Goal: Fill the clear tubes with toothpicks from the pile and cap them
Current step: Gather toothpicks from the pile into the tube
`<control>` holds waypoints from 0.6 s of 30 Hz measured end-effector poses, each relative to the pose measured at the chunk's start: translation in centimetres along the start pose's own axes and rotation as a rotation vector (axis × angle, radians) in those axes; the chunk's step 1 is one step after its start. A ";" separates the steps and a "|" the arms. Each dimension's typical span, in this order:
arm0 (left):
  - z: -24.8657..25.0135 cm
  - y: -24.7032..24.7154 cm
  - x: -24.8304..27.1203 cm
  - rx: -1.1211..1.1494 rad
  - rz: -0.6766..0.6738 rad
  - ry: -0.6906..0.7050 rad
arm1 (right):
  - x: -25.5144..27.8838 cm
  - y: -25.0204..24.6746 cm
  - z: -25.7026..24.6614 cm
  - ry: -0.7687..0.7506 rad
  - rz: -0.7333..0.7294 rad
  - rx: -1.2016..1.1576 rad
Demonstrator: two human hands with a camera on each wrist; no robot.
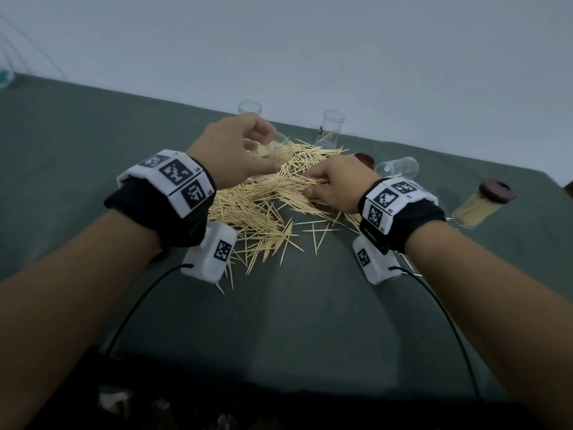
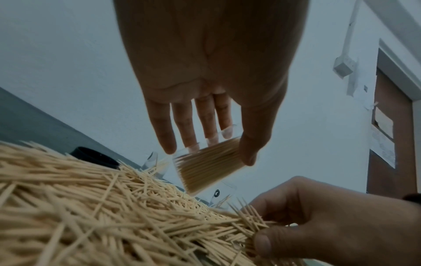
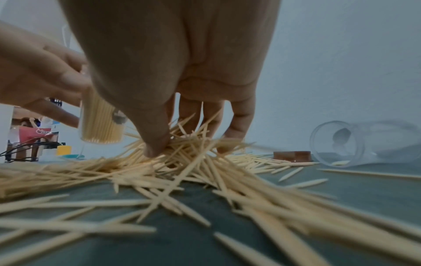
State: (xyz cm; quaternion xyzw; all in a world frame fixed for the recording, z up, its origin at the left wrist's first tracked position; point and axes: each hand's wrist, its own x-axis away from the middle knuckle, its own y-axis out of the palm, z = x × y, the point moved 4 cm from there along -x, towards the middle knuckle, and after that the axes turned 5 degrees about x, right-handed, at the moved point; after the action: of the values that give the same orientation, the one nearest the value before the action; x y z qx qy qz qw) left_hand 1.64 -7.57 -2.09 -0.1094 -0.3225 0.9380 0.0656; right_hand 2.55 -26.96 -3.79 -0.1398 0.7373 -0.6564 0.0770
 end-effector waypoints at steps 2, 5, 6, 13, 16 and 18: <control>0.0 0.1 0.0 -0.013 0.000 0.001 | 0.3 -0.3 0.5 0.004 0.016 -0.009; 0.0 0.3 -0.1 -0.049 -0.003 -0.003 | 0.9 -0.7 1.2 0.014 0.035 -0.031; 0.0 0.4 -0.1 -0.064 -0.004 -0.003 | 1.0 -0.8 1.5 0.023 0.041 -0.039; 0.0 0.6 -0.2 -0.126 -0.008 -0.001 | 2.5 -2.7 3.0 0.061 0.099 -0.061; -0.1 0.7 -0.2 -0.189 -0.027 -0.004 | 2.9 -3.1 3.3 0.055 0.110 -0.114; -0.1 1.0 -0.1 -0.228 -0.049 -0.004 | 3.0 -3.1 3.5 0.041 0.110 -0.169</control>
State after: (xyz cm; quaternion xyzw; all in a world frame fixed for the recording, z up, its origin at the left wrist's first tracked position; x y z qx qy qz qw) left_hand 1.74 -8.26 -2.77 -0.1061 -0.4298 0.8935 0.0751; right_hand 1.03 -31.47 -0.96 -0.0916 0.7980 -0.5895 0.0856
